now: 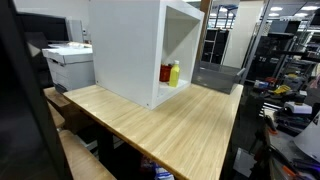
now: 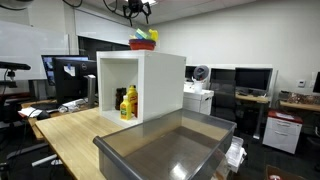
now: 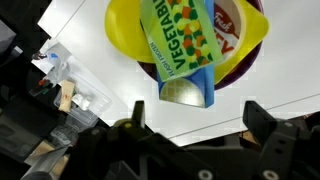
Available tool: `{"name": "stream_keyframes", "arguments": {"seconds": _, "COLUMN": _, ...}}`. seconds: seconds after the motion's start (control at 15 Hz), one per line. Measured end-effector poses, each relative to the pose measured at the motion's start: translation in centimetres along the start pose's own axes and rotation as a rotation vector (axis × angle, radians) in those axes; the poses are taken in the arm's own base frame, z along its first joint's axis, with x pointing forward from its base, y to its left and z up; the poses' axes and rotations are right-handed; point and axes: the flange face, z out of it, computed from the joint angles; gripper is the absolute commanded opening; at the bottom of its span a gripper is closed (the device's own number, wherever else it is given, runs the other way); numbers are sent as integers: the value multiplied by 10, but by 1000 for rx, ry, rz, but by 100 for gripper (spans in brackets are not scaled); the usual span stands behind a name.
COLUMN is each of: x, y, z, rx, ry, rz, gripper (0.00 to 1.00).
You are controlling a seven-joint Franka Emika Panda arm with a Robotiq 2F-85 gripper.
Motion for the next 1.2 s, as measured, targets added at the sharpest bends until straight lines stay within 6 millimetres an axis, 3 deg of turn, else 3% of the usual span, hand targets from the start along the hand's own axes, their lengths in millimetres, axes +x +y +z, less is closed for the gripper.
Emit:
{"name": "stream_keyframes", "arguments": {"seconds": 0.33, "x": -14, "y": 2, "z": -23, "rx": -42, "ry": -51, "rz": 15, "gripper": 100}}
{"name": "stream_keyframes", "arguments": {"seconds": 0.53, "x": -31, "y": 3, "z": -55, "rx": -99, "ry": -85, "rz": 35, "gripper": 100}}
{"name": "stream_keyframes", "arguments": {"seconds": 0.73, "x": -40, "y": 3, "z": -74, "rx": -130, "ry": -101, "rz": 42, "gripper": 100}}
{"name": "stream_keyframes", "arguments": {"seconds": 0.93, "x": -50, "y": 3, "z": -77, "rx": -128, "ry": -125, "rz": 41, "gripper": 100}}
{"name": "stream_keyframes", "arguments": {"seconds": 1.2, "x": -78, "y": 8, "z": -60, "rx": -91, "ry": -183, "rz": 51, "gripper": 100}}
